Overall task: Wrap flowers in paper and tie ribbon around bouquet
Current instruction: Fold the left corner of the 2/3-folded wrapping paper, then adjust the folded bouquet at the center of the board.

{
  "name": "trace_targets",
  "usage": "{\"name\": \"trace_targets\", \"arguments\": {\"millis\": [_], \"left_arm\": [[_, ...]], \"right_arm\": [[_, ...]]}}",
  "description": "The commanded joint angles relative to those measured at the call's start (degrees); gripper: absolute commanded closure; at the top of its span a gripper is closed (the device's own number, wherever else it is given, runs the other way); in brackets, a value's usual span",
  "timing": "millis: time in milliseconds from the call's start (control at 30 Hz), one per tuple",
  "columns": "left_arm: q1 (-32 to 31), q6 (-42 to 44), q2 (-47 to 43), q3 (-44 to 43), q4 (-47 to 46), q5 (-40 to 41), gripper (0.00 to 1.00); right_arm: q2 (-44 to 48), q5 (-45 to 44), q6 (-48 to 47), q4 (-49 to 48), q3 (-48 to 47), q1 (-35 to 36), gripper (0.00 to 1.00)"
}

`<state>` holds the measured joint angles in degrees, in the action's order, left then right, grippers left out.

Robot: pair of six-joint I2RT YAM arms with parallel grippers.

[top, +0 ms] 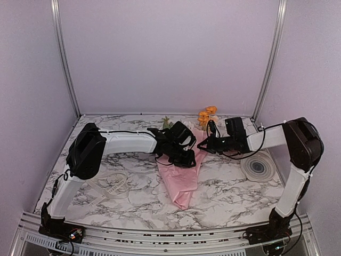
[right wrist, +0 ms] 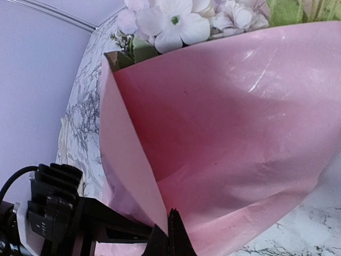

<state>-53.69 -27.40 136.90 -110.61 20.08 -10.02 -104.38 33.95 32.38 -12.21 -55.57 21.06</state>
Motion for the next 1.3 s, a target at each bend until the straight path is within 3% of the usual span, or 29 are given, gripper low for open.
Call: {"name": "trace_targets", "arguments": {"millis": [0, 233, 367, 667, 1067, 1267], "left_arm": [[-0.8, 6.2, -5.1, 1.2, 0.6, 3.1, 0.53], [-2.6, 15.6, -13.3, 6.9, 0.1, 8.8, 0.49], [-3.2, 17.5, -16.4, 12.1, 1.2, 12.4, 0.55], [-12.4, 33.8, -11.0, 12.7, 8.3, 19.1, 0.60], [-18.5, 37.2, -12.1, 19.1, 14.1, 13.1, 0.64], [-18.7, 35.8, -24.7, 24.0, 5.9, 3.8, 0.62]], "right_arm": [[1.0, 0.8, -1.9, 0.4, 0.9, -2.3, 1.00], [-4.4, 1.1, -1.1, -2.0, 3.1, -5.3, 1.00], [-7.1, 0.6, -1.2, -2.5, 3.2, -5.3, 1.00], [-8.8, 0.5, -1.1, -2.7, 3.0, -5.3, 1.00], [-7.2, 0.3, -1.3, -2.2, 3.3, -5.3, 1.00], [-6.8, 0.3, -1.2, -1.9, 3.4, -5.3, 1.00]]}}
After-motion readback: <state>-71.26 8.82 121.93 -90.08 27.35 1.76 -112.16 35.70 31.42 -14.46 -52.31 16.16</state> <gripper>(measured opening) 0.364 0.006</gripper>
